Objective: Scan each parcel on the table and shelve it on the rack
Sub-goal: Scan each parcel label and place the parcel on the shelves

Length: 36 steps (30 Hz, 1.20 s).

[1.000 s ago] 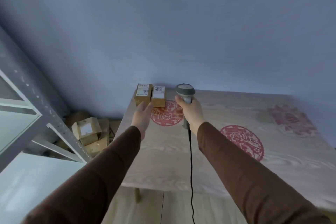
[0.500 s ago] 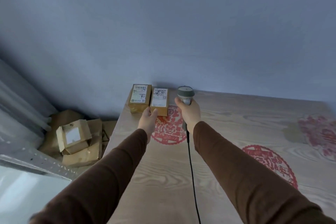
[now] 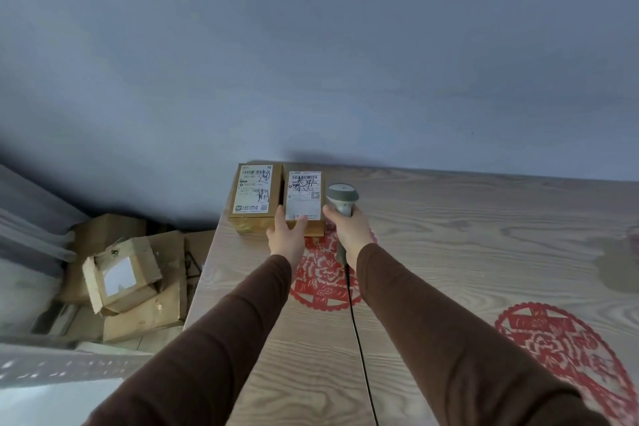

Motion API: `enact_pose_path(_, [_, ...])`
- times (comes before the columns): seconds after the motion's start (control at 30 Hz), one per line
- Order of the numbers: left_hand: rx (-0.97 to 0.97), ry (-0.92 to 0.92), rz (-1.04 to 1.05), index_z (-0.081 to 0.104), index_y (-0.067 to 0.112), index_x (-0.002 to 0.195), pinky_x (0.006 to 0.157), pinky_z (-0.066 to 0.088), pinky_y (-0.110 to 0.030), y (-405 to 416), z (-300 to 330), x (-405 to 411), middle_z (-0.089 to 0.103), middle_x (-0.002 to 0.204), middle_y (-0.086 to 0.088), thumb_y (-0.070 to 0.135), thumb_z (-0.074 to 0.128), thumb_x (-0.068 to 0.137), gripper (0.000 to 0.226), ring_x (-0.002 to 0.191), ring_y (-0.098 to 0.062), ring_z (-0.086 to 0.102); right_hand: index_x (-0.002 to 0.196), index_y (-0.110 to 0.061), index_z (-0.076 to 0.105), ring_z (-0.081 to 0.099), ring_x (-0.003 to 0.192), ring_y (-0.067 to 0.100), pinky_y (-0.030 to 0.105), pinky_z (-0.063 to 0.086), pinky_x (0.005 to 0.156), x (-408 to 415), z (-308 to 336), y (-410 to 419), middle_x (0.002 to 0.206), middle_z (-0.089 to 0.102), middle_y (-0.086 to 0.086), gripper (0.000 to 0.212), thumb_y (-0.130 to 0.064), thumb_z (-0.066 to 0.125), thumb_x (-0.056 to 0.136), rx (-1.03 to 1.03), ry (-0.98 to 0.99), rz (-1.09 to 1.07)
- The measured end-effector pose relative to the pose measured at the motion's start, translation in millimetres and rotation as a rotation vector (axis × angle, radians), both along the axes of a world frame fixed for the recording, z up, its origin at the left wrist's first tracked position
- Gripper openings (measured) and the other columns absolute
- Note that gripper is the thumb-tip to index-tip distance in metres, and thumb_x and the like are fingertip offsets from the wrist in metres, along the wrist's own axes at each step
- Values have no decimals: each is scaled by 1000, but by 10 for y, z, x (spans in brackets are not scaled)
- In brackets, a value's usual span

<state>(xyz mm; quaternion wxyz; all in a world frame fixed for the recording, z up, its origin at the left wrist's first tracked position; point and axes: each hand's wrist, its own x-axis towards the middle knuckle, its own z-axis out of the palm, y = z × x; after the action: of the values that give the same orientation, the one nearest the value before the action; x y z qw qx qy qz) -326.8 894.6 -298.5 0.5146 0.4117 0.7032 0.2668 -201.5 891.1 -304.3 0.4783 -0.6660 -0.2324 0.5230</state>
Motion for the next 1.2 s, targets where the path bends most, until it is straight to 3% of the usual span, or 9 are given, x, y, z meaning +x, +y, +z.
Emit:
enact_pose_path(0.17, [-25,52,10,21,24,165,121,31,-56,105,-69,66,22,163,-20,42,48,107,67,146,-42,34,110,-15,73,60,79,19,35,48,72,-24,-113,86,89,71,2,22,-21,77,90,-63,66,-33])
enact_pose_path(0.33, [-5,75,26,34,17,161,120,33,-56,117,-56,129,29,159,-18,41,44,109,58,143,-40,38,110,-20,69,67,105,22,47,54,100,77,-114,101,108,75,2,24,-18,77,89,-26,44,-72])
enact_pose_path(0.5, [97,-62,52,41,19,150,114,43,-53,6,137,305,41,149,-14,37,50,107,47,124,-29,53,112,-18,67,70,108,27,53,55,100,299,78,-31,111,75,7,26,-15,78,88,20,23,-98])
enact_pose_path(0.63, [132,-327,54,40,28,136,108,50,-54,-145,420,518,59,138,-13,35,53,106,33,121,-31,63,114,-17,68,73,102,21,42,61,92,570,346,-274,107,77,3,27,-16,78,89,94,32,-133])
enact_pose_path(0.73, [143,-458,29,40,28,139,107,51,-55,-360,673,727,66,132,-16,35,55,106,37,120,-38,66,114,-15,68,74,95,16,29,62,80,816,644,-543,103,78,1,26,-12,77,90,170,42,-158])
enact_pose_path(0.83, [185,-530,0,40,23,141,109,51,-44,-638,966,975,64,134,-16,33,60,104,44,124,-32,63,118,-9,68,71,100,21,32,62,85,1114,982,-907,112,76,9,28,-10,76,91,237,-29,-139])
enact_pose_path(0.97, [220,-639,-79,39,16,142,77,54,-13,-1204,1413,1308,67,125,-11,27,65,101,50,106,-14,67,118,-12,68,71,102,19,30,61,83,1553,1421,-1590,111,75,4,27,-13,76,92,337,-70,-128])
enact_pose_path(1.1, [250,-702,-153,35,14,144,97,54,-21,-1999,1789,1659,64,128,-16,23,68,100,56,109,-18,65,105,-25,66,69,97,17,34,61,87,1970,1835,-2462,104,73,-2,20,-14,75,92,445,-138,-119])
enact_pose_path(1.2, [256,-794,-196,36,11,147,108,49,-27,-2679,1999,1958,66,124,-13,20,67,100,58,109,-19,65,105,-24,66,68,95,17,35,60,87,2269,2080,-3173,104,72,3,18,-16,75,92,494,-179,-130])
